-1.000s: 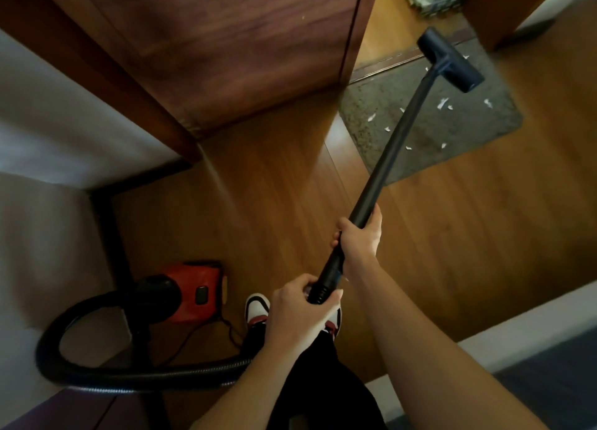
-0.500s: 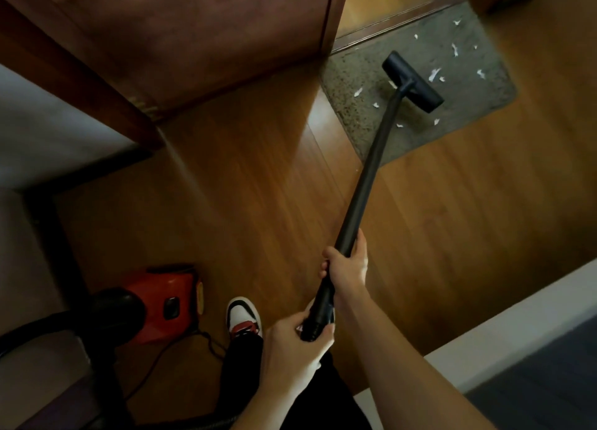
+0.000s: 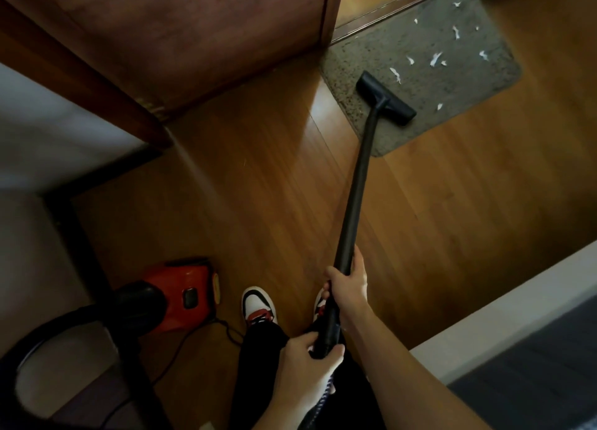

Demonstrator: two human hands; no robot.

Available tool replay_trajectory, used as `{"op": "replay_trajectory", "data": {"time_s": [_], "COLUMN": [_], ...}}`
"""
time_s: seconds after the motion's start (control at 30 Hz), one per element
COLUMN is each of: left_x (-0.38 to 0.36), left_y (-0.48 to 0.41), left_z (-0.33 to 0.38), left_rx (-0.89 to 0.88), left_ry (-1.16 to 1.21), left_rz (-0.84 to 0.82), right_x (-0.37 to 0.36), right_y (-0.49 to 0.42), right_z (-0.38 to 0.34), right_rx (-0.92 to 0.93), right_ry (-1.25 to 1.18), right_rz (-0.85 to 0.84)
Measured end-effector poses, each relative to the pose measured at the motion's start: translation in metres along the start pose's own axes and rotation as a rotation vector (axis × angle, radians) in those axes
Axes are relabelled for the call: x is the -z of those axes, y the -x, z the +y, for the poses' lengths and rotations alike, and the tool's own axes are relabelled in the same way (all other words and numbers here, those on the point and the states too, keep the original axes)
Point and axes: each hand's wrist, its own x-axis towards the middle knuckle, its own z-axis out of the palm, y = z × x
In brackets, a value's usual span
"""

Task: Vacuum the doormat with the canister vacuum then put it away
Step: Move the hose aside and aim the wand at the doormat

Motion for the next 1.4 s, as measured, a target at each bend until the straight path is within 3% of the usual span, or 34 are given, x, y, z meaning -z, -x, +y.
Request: {"op": "replay_trajectory", "data": {"time_s": [0.23,0.43,0.67,0.77,0.9,0.97,1.13,1.27,1.4], "left_x": [-0.002,0.000,0.027,0.060,0.116,0.143,0.189,0.209,0.213], "left_y": [-0.007,-0.009,-0.013,-0.017,-0.023,-0.031,-0.067,-0.107,-0.134], "left_z": [-0.003,-0.001,0.003,-0.003,-0.035,-0.059,-0.115,-0.152,-0.174], "left_rx": [-0.026,-0.032,0.084,0.115,0.032,-0.028,-0.003,0.054,0.035], "left_ry": [0.083,0.008,0.005,0.004,-0.238,-0.426,-1.174,-1.336,-1.403], "left_rz": [0.003,-0.027,-0.236,-0.119,0.244,0.332,0.148,0.055,0.077], "right_x": [0.002,-0.002,-0.006,-0.009,-0.020,-0.024,-0.030,-0.032,-0.029], "right_y": [-0.016,-0.016,-0.017,-0.019,-0.015,-0.013,-0.022,-0.034,-0.045], "right_z": [-0.018,-0.022,-0.020,-0.014,-0.004,-0.001,0.010,0.028,0.041], "right_rx": [-0.114,-0.075,-0.050,-0.026,-0.011,0.000,0.004,0.027,0.039], "right_ry": [-0.146,-0.003,0.081,0.092,0.066,0.056,0.043,0.035,0.011], "right_rz": [-0.061,0.007,0.074,0.113,0.071,0.050,0.037,0.027,0.036]}}
